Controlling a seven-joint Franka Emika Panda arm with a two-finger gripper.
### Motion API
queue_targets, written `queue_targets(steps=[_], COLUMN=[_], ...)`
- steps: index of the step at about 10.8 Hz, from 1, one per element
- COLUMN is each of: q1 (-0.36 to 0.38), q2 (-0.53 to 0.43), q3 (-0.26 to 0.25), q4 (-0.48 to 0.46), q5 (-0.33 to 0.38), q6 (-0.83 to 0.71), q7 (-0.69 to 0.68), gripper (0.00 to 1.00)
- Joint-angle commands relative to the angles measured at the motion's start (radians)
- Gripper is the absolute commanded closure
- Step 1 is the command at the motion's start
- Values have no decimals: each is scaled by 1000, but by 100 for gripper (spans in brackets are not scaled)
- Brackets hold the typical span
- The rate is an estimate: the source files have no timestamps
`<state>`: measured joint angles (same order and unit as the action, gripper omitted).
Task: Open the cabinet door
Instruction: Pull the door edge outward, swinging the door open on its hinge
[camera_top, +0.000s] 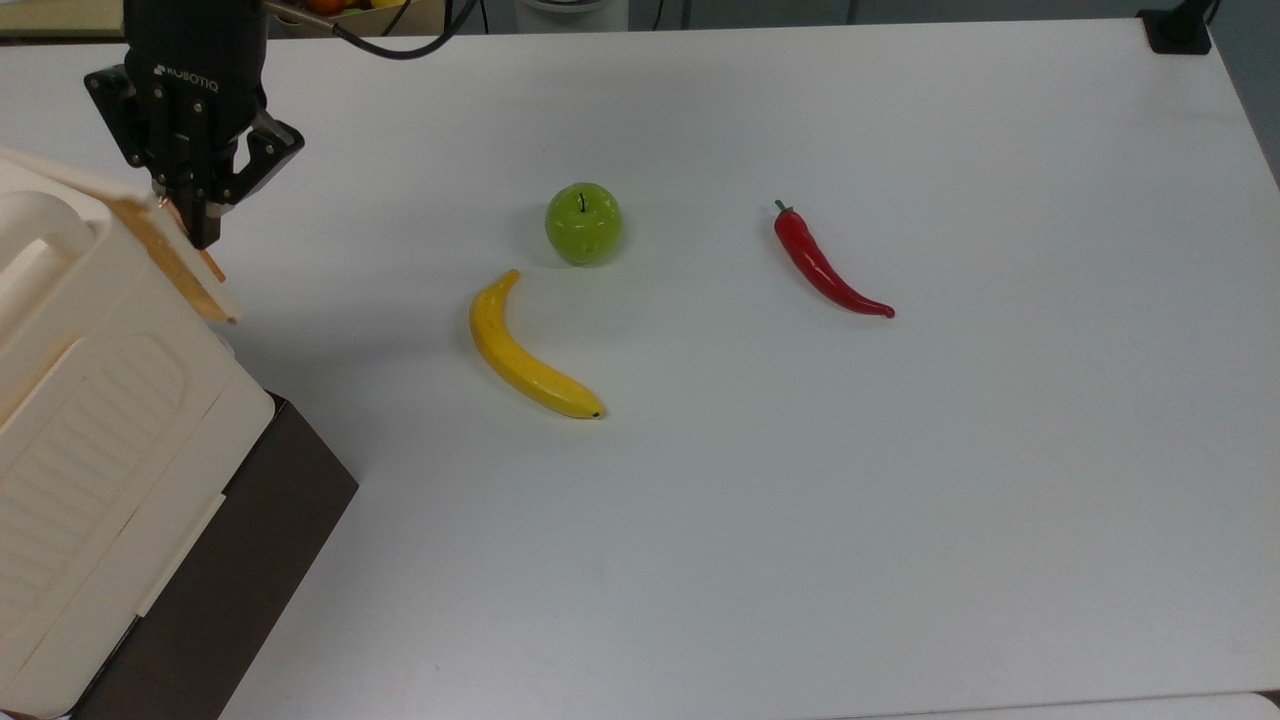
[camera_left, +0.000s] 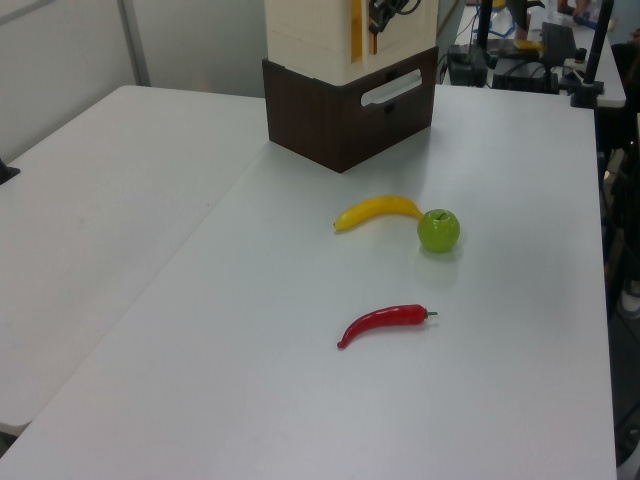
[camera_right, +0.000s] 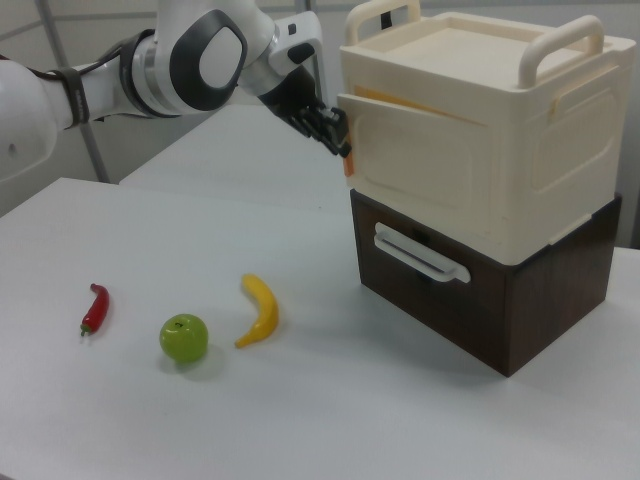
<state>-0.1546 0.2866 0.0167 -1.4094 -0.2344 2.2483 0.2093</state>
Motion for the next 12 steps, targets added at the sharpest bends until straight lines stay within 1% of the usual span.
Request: queue_targets(steps=[1, 2, 3, 4, 5, 6, 9, 10, 12], q1=[9, 9, 9, 9, 9, 7, 6, 6, 6], q2=[-43, -62, -79, -87, -89, -89, -80, -78, -70], q3=[2, 2, 2, -1, -3, -4, -11, -11, -7], q4=[-10, -10, -8, 0, 41, 50, 122, 127, 124], q5=[53, 70, 73, 79, 82, 76, 75, 75, 75], q6=[-113, -142, -162, -164, -167, -165, -147, -115, -34], q7=[12, 10, 12, 12, 12, 12, 12, 13, 15], gripper=[49, 39, 31, 30, 23, 19, 8, 5, 5])
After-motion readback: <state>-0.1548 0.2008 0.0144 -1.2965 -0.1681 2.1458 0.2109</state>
